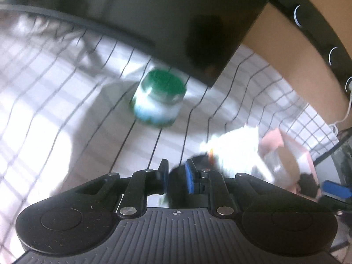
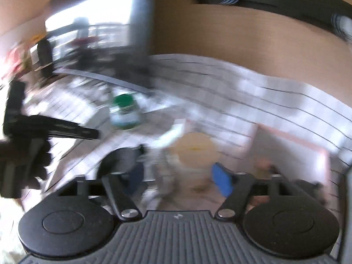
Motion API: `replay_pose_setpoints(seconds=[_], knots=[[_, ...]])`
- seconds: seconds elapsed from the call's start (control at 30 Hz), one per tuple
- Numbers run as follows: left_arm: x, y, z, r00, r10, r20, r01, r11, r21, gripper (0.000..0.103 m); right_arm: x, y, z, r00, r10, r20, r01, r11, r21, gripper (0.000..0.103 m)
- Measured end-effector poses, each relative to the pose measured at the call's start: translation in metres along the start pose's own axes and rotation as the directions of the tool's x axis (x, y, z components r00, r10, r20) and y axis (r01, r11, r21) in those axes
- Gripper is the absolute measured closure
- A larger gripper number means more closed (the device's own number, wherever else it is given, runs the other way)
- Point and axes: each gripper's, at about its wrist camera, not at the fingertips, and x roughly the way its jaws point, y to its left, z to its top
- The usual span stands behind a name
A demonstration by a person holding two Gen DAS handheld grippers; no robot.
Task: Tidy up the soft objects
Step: 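Grasp the black eye mask with the left tool, then lift the black eye mask with the left tool while the right tool grasps the green twist tie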
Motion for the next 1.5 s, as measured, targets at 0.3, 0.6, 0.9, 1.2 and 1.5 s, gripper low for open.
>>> replay_pose_setpoints(seconds=[0.3, 0.6, 0.9, 1.2, 1.5], knots=[[0.007, 0.022, -0.04, 0.996, -0.054, -0.071, 0.048, 0.996, -0.081, 0.084, 0.087, 0.079, -0.022, 0.988, 0.037, -0.149, -0.059, 0.987, -0.148, 0.081], [0.02, -0.016, -0.054, 0.999, -0.03, -0.045, 0.028, 0.998, -0.047, 0.072, 0.1, 0.072, -0.044, 0.984, 0.045, -0.171, -0.066, 0.991, -0.119, 0.081], [0.039, -0.01, -0.055, 0.994, -0.097, -0.05, 0.093, 0.992, -0.086, 0.066, 0.097, 0.066, -0.048, 0.983, 0.075, -0.165, -0.096, 0.988, -0.122, 0.081], [0.042, 0.001, -0.05, 0.981, -0.174, -0.09, 0.156, 0.972, -0.173, 0.076, 0.091, 0.058, -0.051, 0.981, 0.094, -0.171, -0.113, 0.988, -0.104, 0.081], [-0.002, 0.002, -0.063, 0.992, -0.125, 0.031, 0.128, 0.975, -0.183, 0.084, 0.064, 0.055, -0.042, 0.988, 0.104, -0.111, -0.116, 0.988, -0.104, 0.078]])
